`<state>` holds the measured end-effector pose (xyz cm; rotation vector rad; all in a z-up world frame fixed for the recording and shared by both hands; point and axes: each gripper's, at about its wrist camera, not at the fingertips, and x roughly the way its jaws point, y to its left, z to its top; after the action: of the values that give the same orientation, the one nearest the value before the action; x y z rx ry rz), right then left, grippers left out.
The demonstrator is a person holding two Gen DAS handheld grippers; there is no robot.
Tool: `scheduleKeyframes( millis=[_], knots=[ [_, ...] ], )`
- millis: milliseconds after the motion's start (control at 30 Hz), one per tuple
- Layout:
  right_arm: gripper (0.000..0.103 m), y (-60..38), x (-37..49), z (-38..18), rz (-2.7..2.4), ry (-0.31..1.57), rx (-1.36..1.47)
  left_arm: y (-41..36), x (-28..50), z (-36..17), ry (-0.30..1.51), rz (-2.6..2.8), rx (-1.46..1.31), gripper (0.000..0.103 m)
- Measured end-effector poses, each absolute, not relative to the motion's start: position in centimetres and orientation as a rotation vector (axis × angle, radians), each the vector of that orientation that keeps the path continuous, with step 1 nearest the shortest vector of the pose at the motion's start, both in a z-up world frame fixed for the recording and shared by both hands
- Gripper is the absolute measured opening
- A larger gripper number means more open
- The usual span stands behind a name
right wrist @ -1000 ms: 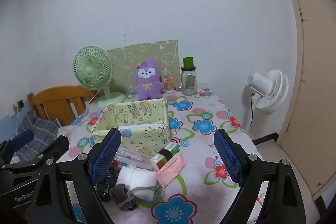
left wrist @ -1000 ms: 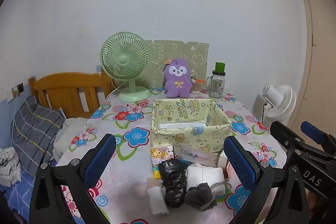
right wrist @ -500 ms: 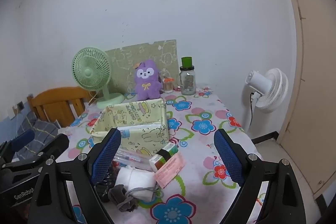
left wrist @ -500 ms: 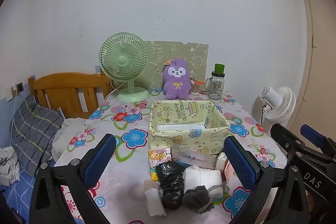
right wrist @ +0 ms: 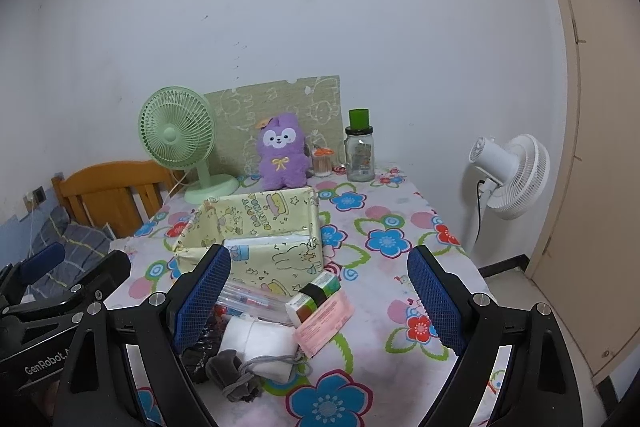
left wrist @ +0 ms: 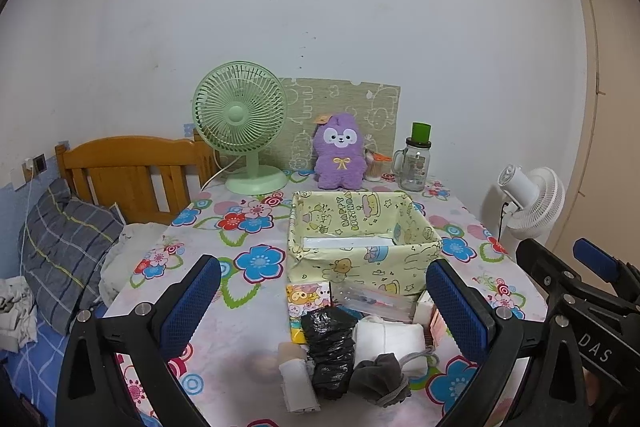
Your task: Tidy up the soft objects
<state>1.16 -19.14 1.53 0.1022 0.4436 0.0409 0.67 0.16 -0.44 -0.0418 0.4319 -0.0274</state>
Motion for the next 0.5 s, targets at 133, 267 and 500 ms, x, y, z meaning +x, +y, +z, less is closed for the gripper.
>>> scheduleKeyframes(
  millis=[133, 267, 500],
  knots=[
    [0.092, -19.16, 1.18, 1.56, 0.039, 0.443, 0.104, 0.51, 0.61, -0.44, 0.436, -0.029, -0.045, 0.103],
    [0.092, -19.17, 1.13, 1.53, 0.035, 0.442, 0.104, 0.72, 0.64, -0.57, 0.439, -0.026, -0.048, 0.103],
    [0.092, -19.12, 1.14, 1.53, 0.037, 0.444, 0.096, 0.69, 0.71, -0.86, 0.446, -0.028, -0.045, 0.103]
  ],
)
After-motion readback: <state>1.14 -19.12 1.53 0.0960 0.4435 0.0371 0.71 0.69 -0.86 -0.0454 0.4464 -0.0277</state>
